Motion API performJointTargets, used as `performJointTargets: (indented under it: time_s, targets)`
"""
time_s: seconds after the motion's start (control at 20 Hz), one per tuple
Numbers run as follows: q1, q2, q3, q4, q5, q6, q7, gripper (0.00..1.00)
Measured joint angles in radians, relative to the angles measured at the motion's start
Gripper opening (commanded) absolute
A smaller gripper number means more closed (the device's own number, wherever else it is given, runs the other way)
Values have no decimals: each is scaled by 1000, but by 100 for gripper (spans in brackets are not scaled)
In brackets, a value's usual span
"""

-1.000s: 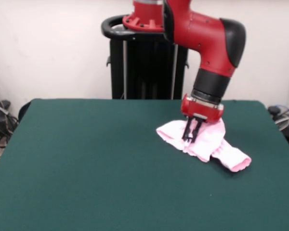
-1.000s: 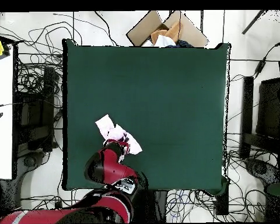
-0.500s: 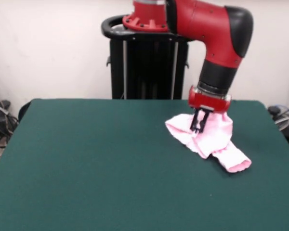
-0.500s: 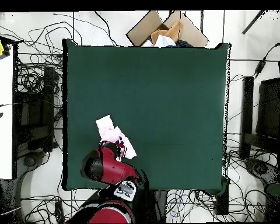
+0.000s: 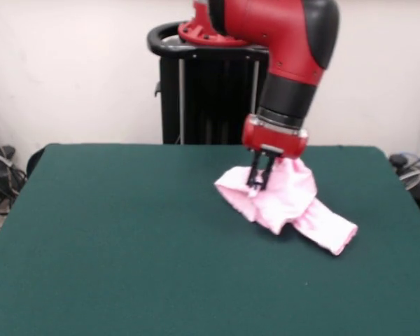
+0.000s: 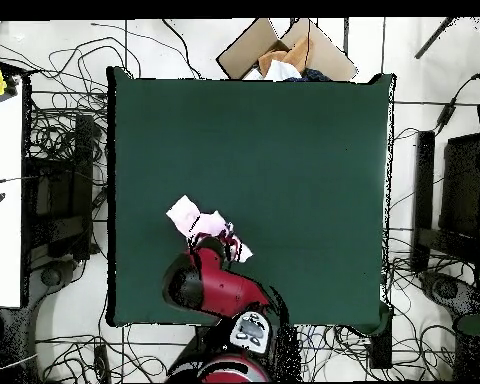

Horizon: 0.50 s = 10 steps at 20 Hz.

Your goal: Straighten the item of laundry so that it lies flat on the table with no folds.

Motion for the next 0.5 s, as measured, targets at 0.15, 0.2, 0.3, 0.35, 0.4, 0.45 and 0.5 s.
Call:
performJointTargets:
  time_s: [0.15, 0.2, 0.3, 0.35, 0.4, 0.45, 0.5]
  targets:
    - [-13, 0, -30, -2, -47, -95, 0, 0]
    - [-14, 0, -32, -1, -52, -104, 0, 0]
    - [-32, -7, -39, -1, -96, -139, 0, 0]
    - [-40, -12, -40, -1, -109, -140, 0, 0]
    - [-44, -14, -40, -1, -116, -140, 0, 0]
    - [-55, -20, -40, -1, -133, -140, 0, 0]
    - [-76, -33, -42, -1, -164, -140, 0, 0]
